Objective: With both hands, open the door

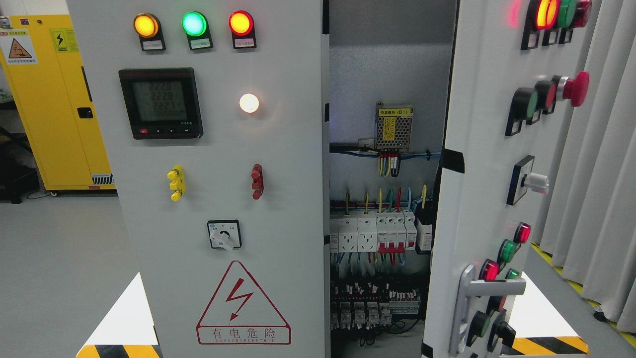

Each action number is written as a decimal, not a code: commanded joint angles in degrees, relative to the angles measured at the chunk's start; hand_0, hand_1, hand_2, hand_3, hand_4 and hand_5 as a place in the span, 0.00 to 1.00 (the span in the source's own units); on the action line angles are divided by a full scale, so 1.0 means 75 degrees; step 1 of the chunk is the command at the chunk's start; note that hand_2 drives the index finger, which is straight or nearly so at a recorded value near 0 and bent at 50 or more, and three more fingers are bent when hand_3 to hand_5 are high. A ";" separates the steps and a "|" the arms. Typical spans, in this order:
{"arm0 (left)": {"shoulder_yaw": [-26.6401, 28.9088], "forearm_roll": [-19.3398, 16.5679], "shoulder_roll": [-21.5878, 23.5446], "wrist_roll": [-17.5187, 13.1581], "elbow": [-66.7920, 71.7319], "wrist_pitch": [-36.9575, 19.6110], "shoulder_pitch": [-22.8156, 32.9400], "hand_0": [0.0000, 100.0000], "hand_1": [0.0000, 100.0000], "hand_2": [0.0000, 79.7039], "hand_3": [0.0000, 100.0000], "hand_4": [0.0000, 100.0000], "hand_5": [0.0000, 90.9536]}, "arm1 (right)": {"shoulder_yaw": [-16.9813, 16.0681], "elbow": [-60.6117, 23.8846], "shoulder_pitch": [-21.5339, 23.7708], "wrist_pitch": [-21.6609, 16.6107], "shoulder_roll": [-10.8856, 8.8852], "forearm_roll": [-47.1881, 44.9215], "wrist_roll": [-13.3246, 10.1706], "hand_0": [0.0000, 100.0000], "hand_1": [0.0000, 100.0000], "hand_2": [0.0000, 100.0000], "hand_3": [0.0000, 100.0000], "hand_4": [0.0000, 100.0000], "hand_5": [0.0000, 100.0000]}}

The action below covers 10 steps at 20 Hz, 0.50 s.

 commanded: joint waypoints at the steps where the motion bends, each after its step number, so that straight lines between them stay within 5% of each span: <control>1: 0.0003 -0.0021 0.0350 -0.0067 -0.1057 -0.0286 0.0163 0.00 0.00 0.00 0.00 0.00 0.00 | -0.0007 -0.0011 0.0008 0.0007 0.0001 0.0002 0.0241 0.20 0.12 0.00 0.00 0.00 0.00; 5: 0.0062 0.0026 0.0749 -0.0382 -0.4687 -0.0228 0.1392 0.00 0.00 0.00 0.00 0.00 0.00 | -0.0007 -0.0011 0.0008 0.0008 -0.0010 0.0002 0.0241 0.20 0.12 0.00 0.00 0.00 0.00; 10: 0.0307 0.0143 0.0832 -0.0934 -0.7411 -0.0228 0.1722 0.00 0.00 0.00 0.00 0.00 0.00 | -0.0007 -0.0022 0.0008 0.0008 -0.0069 0.0002 0.0241 0.20 0.12 0.00 0.00 0.00 0.00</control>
